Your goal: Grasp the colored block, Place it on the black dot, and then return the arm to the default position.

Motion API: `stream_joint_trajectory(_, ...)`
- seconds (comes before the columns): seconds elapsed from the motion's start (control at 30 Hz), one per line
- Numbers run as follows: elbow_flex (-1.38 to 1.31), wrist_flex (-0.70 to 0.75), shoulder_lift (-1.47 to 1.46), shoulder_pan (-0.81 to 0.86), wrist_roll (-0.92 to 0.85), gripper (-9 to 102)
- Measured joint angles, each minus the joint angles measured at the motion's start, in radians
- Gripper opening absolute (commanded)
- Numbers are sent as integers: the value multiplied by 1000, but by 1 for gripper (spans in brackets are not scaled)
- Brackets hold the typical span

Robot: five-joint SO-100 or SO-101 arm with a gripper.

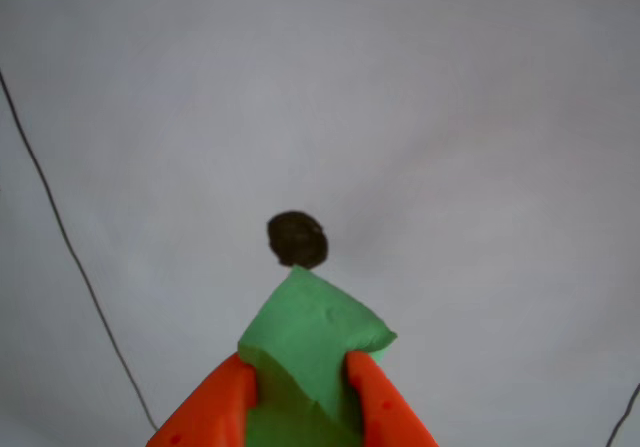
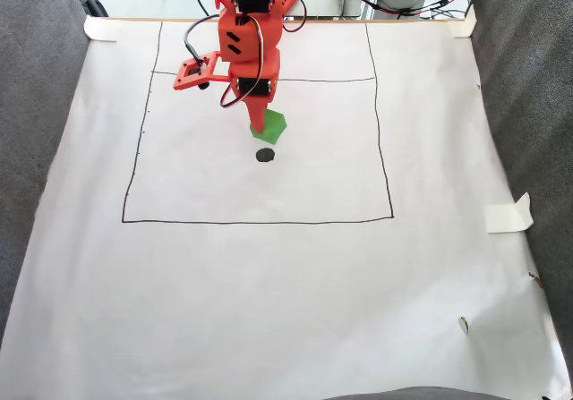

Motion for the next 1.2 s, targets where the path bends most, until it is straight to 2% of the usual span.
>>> stream_joint_trajectory(0.87,-40,-64,-146,25,-31,0)
stream_joint_trajectory(1.2,-147,-64,-236,25,-38,0)
